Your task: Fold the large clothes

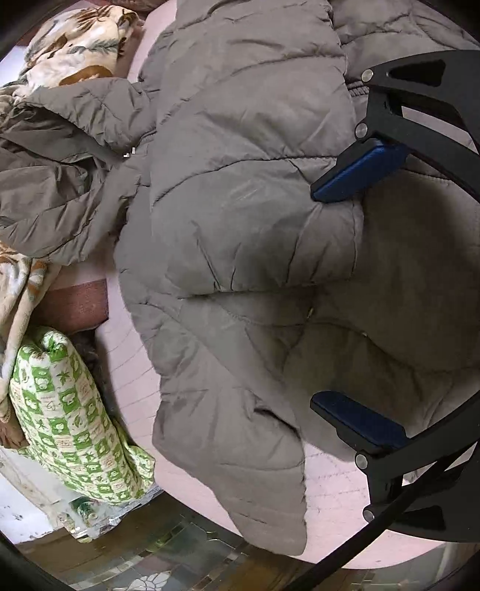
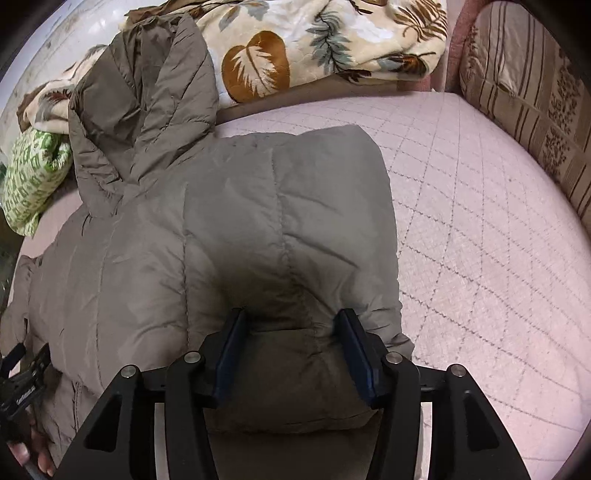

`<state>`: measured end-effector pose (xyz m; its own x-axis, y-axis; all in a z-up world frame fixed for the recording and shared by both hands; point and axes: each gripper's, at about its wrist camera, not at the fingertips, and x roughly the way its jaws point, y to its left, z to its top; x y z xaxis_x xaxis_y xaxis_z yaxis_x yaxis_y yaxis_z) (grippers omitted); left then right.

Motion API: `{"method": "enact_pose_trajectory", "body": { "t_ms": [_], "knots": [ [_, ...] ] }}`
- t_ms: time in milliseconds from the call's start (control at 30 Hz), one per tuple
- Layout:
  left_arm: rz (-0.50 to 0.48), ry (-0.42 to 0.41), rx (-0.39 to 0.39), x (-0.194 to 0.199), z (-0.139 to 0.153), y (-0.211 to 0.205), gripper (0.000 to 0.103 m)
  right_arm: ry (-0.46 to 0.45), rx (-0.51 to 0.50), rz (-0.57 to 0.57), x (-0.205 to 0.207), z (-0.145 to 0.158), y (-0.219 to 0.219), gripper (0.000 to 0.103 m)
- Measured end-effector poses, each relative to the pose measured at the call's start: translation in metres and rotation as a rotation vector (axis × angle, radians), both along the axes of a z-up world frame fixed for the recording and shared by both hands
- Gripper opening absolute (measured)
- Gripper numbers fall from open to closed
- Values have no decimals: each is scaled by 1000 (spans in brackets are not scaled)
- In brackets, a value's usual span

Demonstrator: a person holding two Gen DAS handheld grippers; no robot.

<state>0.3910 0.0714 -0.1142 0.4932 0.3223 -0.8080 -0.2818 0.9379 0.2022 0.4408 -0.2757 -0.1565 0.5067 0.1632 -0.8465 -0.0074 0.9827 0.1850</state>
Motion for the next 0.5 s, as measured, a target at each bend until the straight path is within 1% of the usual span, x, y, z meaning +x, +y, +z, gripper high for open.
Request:
{"method": "enact_pose_trajectory", "body": {
  "t_ms": [67,133,167,233,300,333,433,500],
  "knots": [
    [-3,-52,-14,-6,15,0,103,-43,9,-7,-6,18,-2,57],
    [-2,-98,3,-11,28,-1,103,-101,29,-4,-10,39,-2,57],
    [-2,-136,13,-15,37,-1,103,-126,33,-13,-13,47,-3,57],
    [-17,-159,21,-17,43,-3,103,-162,46,-26,-14,57,-5,57],
    [-24,-142,29,-14,39,-3,103,-158,55,-11,-13,57,-1,57],
    [-24,-120,26,-11,34,-2,103,-145,52,0,-12,53,4,57],
    [-17,-8,2,0,8,2,103,-99,34,30,-11,36,16,57],
    [-13,45,-5,3,-7,5,103,-73,11,42,-7,23,23,57]
  ]
}}
